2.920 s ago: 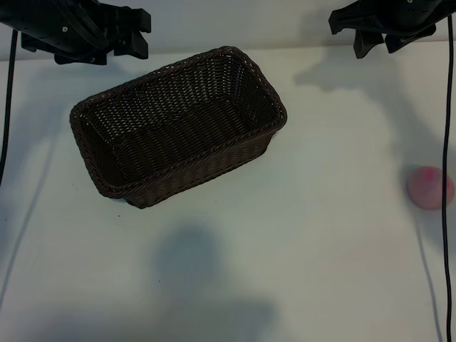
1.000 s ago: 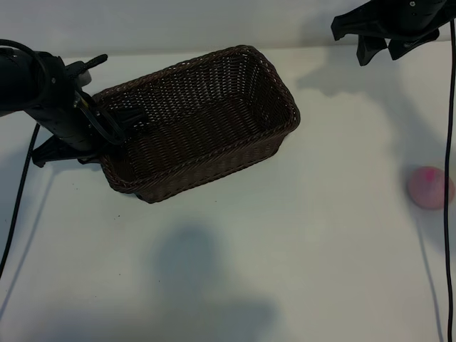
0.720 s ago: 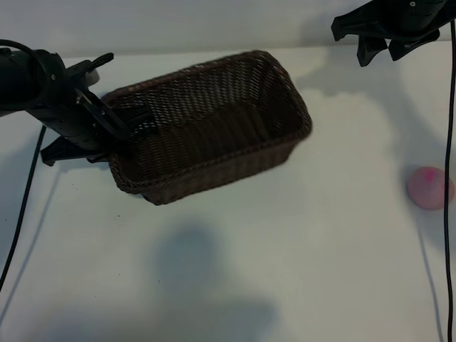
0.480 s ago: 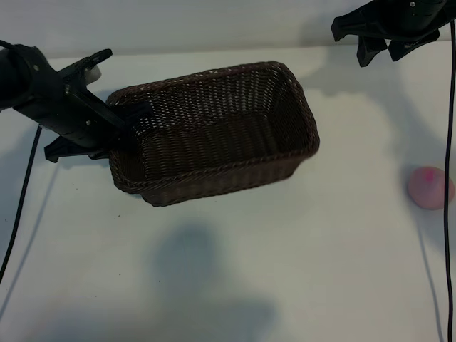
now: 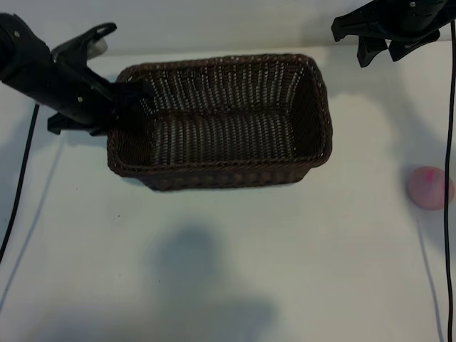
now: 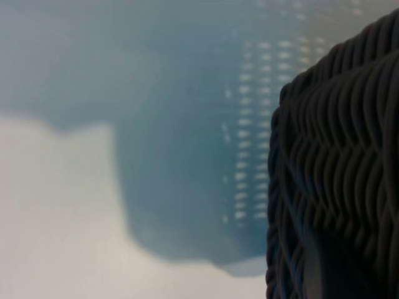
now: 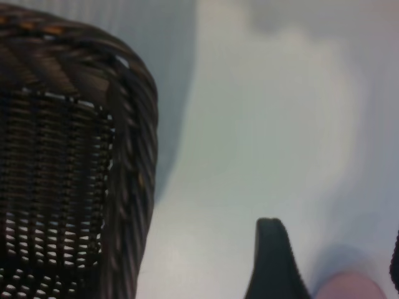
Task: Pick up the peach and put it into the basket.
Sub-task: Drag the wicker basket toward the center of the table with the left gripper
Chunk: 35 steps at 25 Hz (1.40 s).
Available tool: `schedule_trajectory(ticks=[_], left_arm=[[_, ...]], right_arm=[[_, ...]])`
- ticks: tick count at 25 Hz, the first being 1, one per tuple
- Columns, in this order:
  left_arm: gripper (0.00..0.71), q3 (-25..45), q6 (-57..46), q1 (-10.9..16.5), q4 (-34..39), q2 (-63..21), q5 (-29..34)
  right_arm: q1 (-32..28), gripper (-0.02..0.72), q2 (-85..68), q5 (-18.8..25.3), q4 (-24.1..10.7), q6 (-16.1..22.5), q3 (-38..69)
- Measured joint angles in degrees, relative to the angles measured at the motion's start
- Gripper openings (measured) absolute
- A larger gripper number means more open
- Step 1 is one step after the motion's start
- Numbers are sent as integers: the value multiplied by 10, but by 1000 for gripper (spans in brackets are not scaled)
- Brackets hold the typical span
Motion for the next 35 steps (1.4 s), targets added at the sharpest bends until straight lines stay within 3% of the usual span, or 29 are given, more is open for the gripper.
schedule_trajectory(ticks=[13, 28, 32, 35], left_arm=[[93, -88, 12, -15, 11, 62, 21], [102, -98, 13, -23, -5, 126, 20], [230, -98, 13, -23, -17, 126, 21], [404, -98, 13, -23, -19, 120, 25]], right_arm=[[0, 449, 0, 0, 0, 0, 0], [0, 449, 0, 2, 0, 0, 0], [0, 449, 0, 3, 0, 0, 0], [0, 449, 0, 4, 0, 0, 0]])
